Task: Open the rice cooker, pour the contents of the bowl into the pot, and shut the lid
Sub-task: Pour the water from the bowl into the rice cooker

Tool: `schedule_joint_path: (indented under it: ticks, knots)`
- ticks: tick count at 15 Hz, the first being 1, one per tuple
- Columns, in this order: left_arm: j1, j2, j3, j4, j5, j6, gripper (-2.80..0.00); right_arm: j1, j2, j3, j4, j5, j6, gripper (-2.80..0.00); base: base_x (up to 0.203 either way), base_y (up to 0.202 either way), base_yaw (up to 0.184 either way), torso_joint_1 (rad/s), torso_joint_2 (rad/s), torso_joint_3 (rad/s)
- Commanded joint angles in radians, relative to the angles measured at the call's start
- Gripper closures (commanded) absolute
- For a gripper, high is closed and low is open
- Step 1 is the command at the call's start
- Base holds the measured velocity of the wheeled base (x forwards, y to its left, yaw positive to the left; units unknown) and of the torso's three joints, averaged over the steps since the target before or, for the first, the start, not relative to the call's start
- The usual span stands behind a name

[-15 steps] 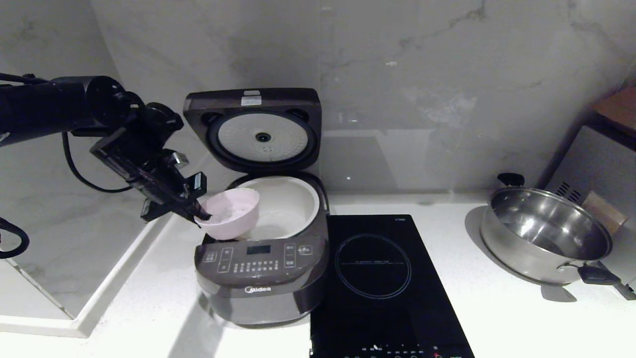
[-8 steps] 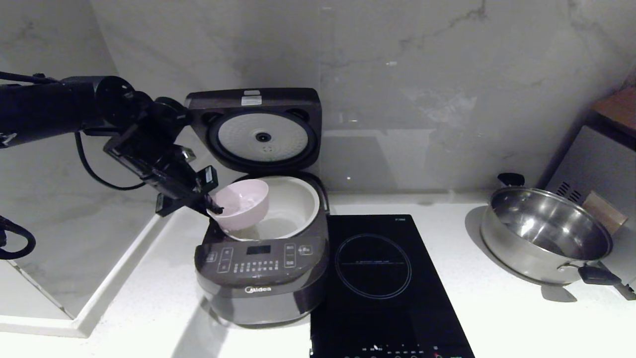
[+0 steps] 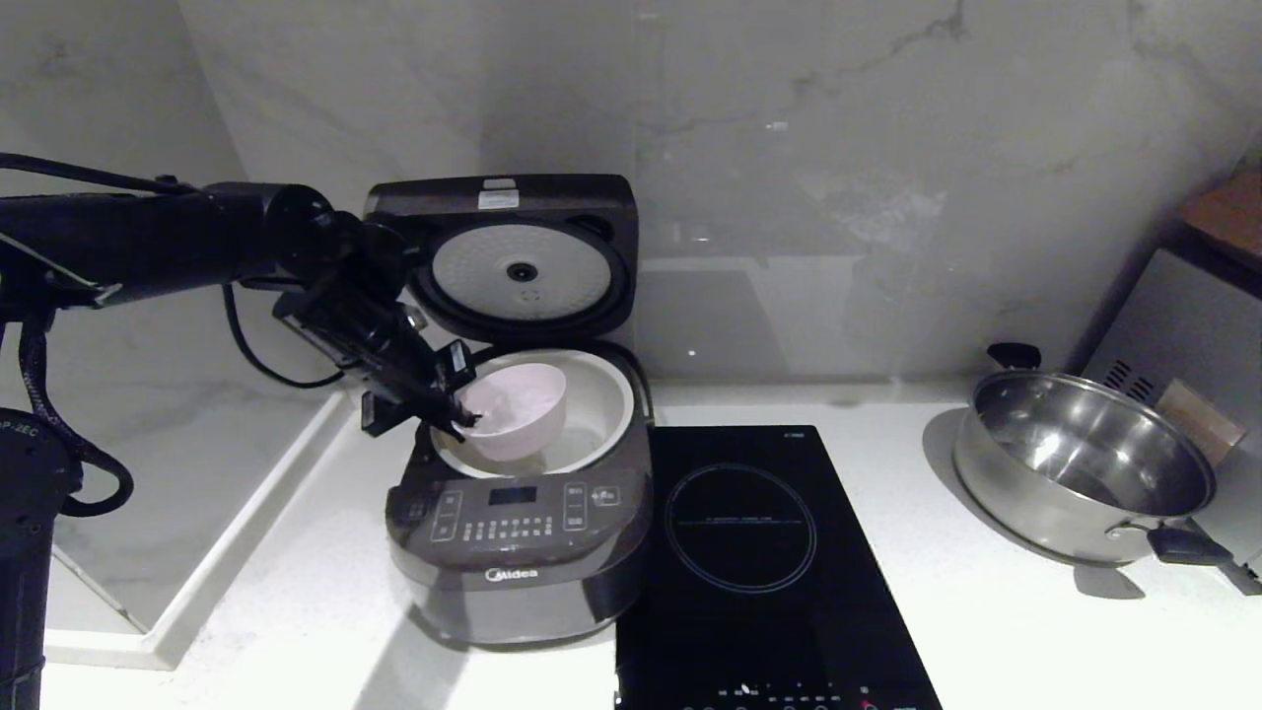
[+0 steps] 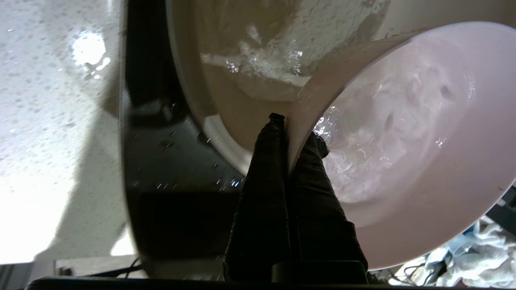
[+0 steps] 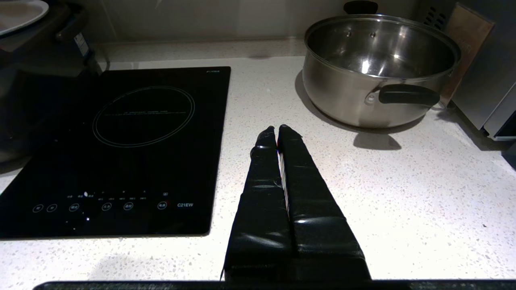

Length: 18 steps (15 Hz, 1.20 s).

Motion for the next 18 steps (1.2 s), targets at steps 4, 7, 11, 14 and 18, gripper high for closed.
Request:
schedule_joint_path:
  ticks: [4, 7, 11, 14, 18]
  knots:
    - [-0.009, 0.051, 0.001, -0.07, 0.045, -0.043, 0.0, 0.0, 0.0, 0.0, 0.0, 0.0, 0.0, 0.0, 0.0, 0.0, 0.0, 0.0, 0.0, 0.0]
    - [-0.033, 0.078, 0.002, -0.14, 0.156, -0.052, 0.0, 0.0, 0.0, 0.0, 0.0, 0.0, 0.0, 0.0, 0.0, 0.0, 0.0, 0.0, 0.0, 0.0]
    - [-0.06, 0.093, 0.002, -0.203, 0.209, -0.078, 0.0, 0.0, 0.0, 0.0, 0.0, 0.0, 0.0, 0.0, 0.0, 0.0, 0.0, 0.0, 0.0, 0.0]
    - [-0.102, 0.08, 0.032, -0.273, 0.314, -0.106, 0.0, 0.0, 0.0, 0.0, 0.0, 0.0, 0.0, 0.0, 0.0, 0.0, 0.0, 0.0, 0.0, 0.0]
    - [-0.104, 0.011, 0.172, -0.432, 0.325, -0.137, 0.0, 0.0, 0.0, 0.0, 0.0, 0.0, 0.0, 0.0, 0.0, 0.0, 0.0, 0.0, 0.0, 0.0]
